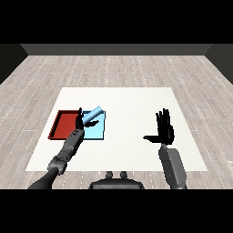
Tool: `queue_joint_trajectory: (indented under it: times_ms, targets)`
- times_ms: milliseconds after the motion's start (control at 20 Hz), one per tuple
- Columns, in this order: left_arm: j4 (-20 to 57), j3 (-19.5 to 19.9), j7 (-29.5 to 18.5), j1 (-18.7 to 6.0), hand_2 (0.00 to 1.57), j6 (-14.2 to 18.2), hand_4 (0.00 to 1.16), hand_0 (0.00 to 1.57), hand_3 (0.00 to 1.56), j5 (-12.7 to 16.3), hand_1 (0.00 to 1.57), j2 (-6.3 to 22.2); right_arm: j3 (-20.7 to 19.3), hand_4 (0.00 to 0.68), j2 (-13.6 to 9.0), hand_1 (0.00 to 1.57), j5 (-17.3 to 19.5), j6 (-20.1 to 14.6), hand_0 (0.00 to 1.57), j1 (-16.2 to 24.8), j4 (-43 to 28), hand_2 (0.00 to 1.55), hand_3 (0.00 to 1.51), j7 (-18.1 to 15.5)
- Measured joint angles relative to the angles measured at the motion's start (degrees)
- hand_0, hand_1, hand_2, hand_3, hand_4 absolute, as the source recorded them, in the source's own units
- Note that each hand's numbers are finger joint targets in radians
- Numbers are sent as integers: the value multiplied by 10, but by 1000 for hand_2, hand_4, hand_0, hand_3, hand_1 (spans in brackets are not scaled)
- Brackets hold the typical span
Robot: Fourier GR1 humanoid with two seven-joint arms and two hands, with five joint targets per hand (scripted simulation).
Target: Pick the blue can and put it in the blue box
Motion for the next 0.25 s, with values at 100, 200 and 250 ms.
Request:
queue_joint_trajectory:
  times_ms: [100, 200, 250]
  targets:
    - [-48, 1, -52, 24, 0, -28, 0, 0, 0, 7, 0, -2, 1, 0, -2, 0, 3, -3, 0, 0, -1, 0, 0, 6]
    - [-100, 0, -92, 47, 0, -57, 0, 0, 0, 17, 0, -7, 2, 0, -9, 0, 9, -2, 0, 1, -2, 0, 0, 10]
    - [-127, -3, -107, 59, 0, -71, 0, 0, 0, 21, 0, -12, 3, 0, -12, 0, 10, 0, 0, 5, -3, 0, 0, 11]
